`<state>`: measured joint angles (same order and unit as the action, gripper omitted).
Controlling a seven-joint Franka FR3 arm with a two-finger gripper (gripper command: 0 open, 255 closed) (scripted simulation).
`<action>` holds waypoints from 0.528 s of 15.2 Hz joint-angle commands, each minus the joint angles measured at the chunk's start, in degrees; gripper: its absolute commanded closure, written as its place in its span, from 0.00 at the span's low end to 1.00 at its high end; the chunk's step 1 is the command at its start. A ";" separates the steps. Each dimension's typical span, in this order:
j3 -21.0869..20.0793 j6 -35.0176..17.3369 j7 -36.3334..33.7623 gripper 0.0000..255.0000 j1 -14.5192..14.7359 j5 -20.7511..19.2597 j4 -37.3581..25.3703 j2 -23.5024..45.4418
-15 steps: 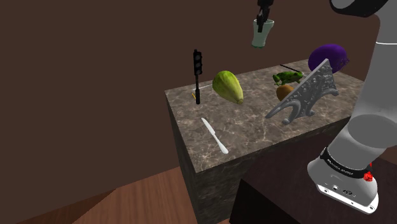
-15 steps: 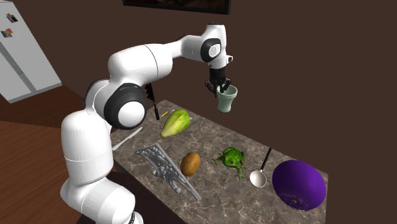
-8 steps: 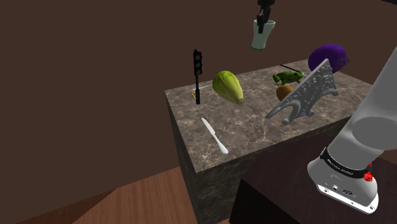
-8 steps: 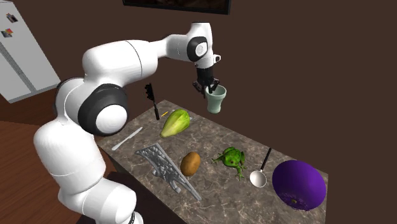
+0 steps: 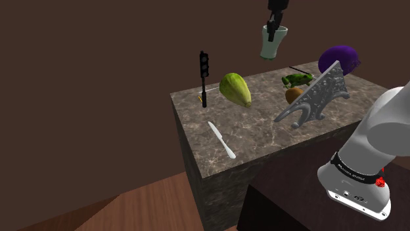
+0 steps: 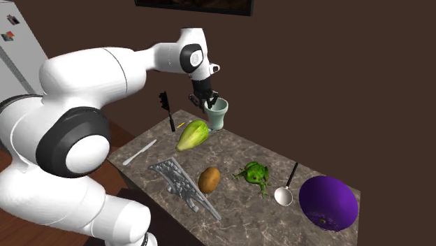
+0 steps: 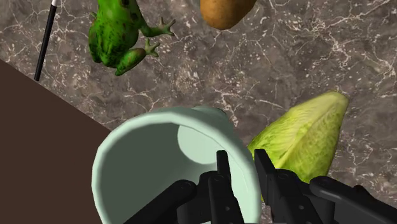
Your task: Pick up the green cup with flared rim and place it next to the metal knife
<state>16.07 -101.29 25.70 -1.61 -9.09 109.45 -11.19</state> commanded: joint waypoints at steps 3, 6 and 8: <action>-3.32 0.76 -5.20 1.00 1.41 -1.09 6.54 -6.75; -6.02 1.64 -8.92 1.00 2.36 -1.15 10.84 -11.43; -7.88 2.36 -11.35 1.00 3.04 -0.87 13.38 -14.33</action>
<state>9.12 -99.41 15.59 1.13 -10.02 121.37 -23.72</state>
